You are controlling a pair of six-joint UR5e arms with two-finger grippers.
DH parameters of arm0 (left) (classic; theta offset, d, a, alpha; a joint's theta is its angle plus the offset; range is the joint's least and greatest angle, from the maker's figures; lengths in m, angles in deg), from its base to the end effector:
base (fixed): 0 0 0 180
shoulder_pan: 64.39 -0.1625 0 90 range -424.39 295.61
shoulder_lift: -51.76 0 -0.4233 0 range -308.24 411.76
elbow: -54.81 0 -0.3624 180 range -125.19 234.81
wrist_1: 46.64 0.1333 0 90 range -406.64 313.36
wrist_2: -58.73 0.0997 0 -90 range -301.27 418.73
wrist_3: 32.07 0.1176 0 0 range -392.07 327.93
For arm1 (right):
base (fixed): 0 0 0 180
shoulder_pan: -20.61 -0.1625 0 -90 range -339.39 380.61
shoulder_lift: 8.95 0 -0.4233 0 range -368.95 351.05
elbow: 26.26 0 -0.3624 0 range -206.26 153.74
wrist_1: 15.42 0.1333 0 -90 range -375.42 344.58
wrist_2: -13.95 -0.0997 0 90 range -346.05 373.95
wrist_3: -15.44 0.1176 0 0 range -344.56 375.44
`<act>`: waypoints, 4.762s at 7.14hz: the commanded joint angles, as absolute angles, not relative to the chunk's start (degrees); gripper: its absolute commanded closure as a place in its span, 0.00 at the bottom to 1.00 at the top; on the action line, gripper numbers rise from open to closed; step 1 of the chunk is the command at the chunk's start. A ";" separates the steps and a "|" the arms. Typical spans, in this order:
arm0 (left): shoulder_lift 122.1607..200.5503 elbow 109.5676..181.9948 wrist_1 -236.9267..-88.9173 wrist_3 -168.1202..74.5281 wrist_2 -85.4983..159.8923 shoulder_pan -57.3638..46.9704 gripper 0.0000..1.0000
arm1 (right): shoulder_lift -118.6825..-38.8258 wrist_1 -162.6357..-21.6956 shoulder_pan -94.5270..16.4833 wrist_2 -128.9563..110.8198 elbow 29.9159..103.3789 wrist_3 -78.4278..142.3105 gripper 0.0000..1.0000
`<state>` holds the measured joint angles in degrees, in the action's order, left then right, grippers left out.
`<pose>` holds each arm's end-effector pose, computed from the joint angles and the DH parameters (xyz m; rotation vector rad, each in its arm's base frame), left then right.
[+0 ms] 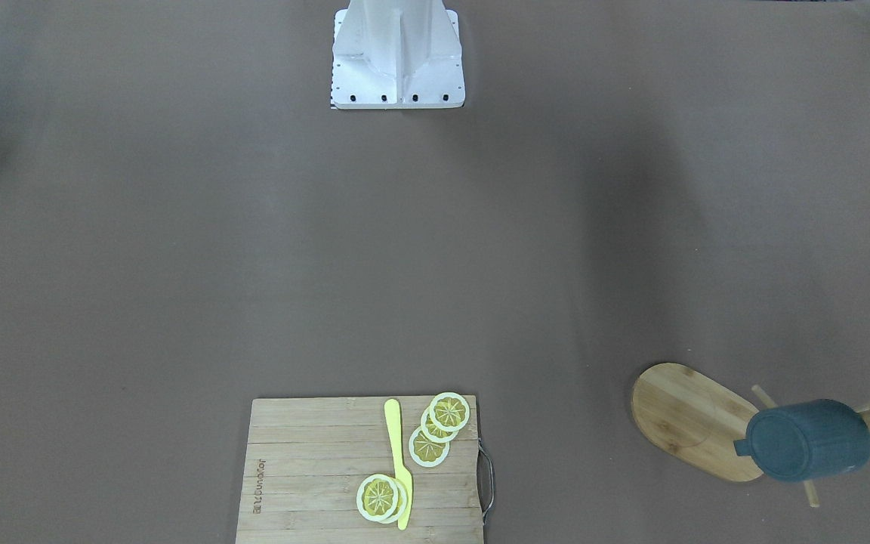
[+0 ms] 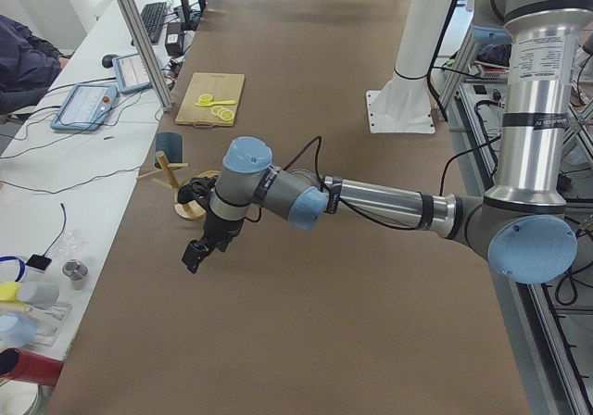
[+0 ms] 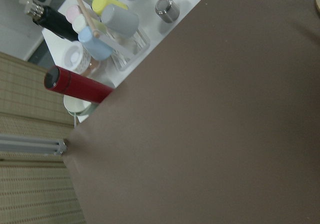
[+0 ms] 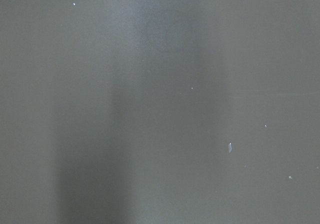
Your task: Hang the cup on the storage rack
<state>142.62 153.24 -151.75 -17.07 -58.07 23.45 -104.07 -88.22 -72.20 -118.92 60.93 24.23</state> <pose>-0.0614 -0.5008 0.5817 0.4698 0.4135 0.3893 0.0745 -0.4303 0.7031 0.1151 -0.7540 0.1320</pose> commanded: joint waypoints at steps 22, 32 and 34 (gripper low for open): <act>131.74 154.21 -134.79 -29.69 -75.57 26.84 0.01 | -107.12 -93.61 -69.74 -119.82 63.01 22.21 0.00; 131.83 153.69 -136.55 -26.70 -75.65 26.66 0.01 | -111.16 -93.47 -67.81 -118.50 67.87 22.12 0.00; 131.83 153.95 -136.64 -26.70 -75.65 26.57 0.01 | -111.43 -93.47 -67.72 -118.59 67.87 22.03 0.00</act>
<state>131.83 153.85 -136.57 -26.70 -75.64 26.62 -111.22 -93.48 -67.75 -118.55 67.84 22.11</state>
